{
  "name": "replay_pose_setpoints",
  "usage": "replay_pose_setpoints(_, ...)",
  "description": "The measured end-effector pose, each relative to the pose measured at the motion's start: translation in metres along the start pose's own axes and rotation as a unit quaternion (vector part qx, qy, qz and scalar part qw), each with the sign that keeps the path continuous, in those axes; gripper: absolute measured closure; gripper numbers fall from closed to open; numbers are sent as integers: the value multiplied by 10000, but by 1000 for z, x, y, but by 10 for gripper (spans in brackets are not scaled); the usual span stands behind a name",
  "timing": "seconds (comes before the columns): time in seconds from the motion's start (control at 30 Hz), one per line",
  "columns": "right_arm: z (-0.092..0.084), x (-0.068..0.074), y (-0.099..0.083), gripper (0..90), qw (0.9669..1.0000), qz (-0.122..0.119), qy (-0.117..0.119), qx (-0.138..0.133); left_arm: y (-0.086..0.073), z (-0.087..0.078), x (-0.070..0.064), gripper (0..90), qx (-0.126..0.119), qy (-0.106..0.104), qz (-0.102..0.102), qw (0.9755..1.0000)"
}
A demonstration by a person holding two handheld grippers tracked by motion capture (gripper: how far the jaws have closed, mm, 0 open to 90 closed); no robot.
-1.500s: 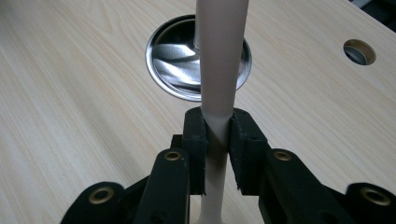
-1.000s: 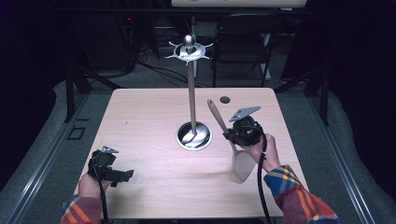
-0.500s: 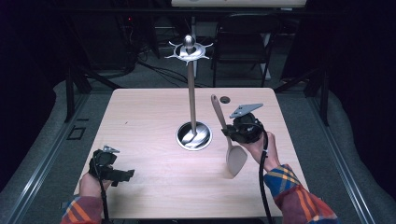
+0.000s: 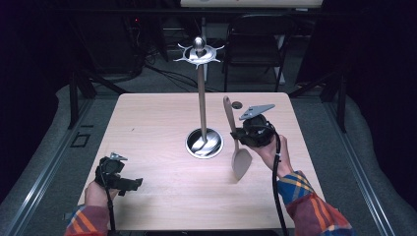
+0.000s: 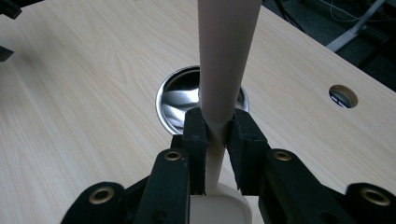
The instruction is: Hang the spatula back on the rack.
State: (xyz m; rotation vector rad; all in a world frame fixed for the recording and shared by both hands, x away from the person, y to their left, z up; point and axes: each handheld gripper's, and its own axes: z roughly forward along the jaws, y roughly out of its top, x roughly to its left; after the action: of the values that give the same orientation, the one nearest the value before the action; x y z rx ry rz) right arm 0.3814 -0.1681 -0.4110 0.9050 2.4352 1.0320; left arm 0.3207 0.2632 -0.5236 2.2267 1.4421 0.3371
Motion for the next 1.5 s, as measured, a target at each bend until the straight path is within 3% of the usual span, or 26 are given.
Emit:
replay_pose_setpoints(0.67,-9,-4,24,778,9993,44,-35,-363,0,0,0,0,8,2,30,10000)
replay_pose_setpoints(1.5,-23,-18,53,777,9981,56,-122,-598,0,0,-1,0,17,-16,35,10000)
